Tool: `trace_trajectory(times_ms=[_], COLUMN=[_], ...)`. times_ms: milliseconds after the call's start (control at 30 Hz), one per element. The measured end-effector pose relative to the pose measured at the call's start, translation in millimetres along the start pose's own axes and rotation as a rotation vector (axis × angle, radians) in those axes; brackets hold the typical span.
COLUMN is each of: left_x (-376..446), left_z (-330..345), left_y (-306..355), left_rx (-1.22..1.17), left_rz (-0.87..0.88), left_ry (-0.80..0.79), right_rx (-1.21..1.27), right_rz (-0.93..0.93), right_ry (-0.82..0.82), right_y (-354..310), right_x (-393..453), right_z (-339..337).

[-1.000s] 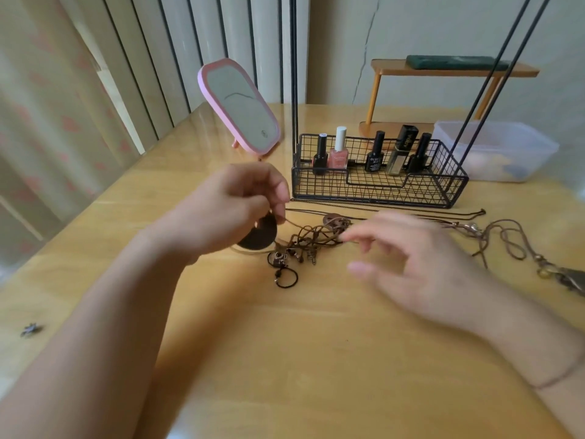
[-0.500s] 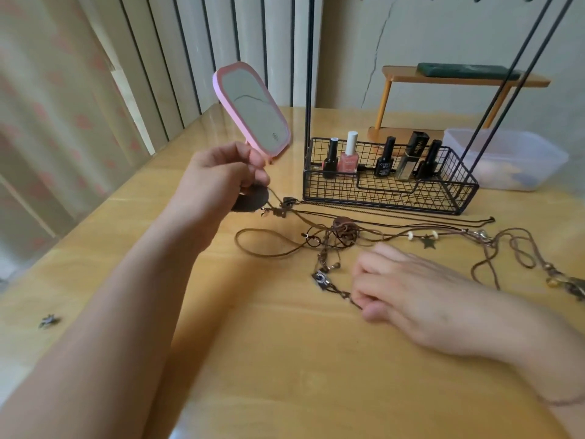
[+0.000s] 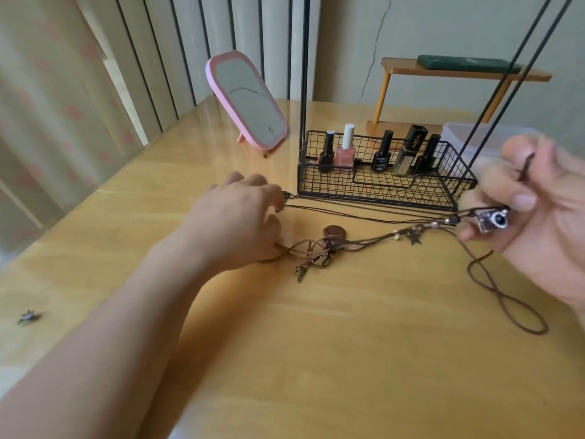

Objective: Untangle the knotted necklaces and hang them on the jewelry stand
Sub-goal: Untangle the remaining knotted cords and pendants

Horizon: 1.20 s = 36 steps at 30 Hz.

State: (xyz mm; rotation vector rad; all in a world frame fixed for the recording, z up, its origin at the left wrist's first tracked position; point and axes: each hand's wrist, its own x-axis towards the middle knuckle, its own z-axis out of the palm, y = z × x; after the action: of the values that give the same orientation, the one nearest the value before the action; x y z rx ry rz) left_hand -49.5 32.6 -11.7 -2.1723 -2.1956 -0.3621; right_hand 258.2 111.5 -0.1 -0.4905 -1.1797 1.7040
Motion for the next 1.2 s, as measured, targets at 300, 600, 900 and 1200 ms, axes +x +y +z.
trace_trajectory(times_ms=[300,600,900,1200], left_x=[0,-4,-3,-3], left_z=[15,11,9,8], left_y=[25,29,27,25], left_rx=[-0.279,-0.816,-1.026,-0.944], left_rz=[0.374,0.306,0.328,0.334], left_ry=[-0.127,-0.235,-0.273,-0.267], right_rx=[0.168,-1.201,-1.665,-0.904], right_rz=[0.237,0.095,0.102,-0.093], right_ry=[-0.038,-0.123,-0.374,-0.515], right_y=[-37,-5,31,10], right_x=[15,-5,-14,-6], right_z=[-14,31,46,29])
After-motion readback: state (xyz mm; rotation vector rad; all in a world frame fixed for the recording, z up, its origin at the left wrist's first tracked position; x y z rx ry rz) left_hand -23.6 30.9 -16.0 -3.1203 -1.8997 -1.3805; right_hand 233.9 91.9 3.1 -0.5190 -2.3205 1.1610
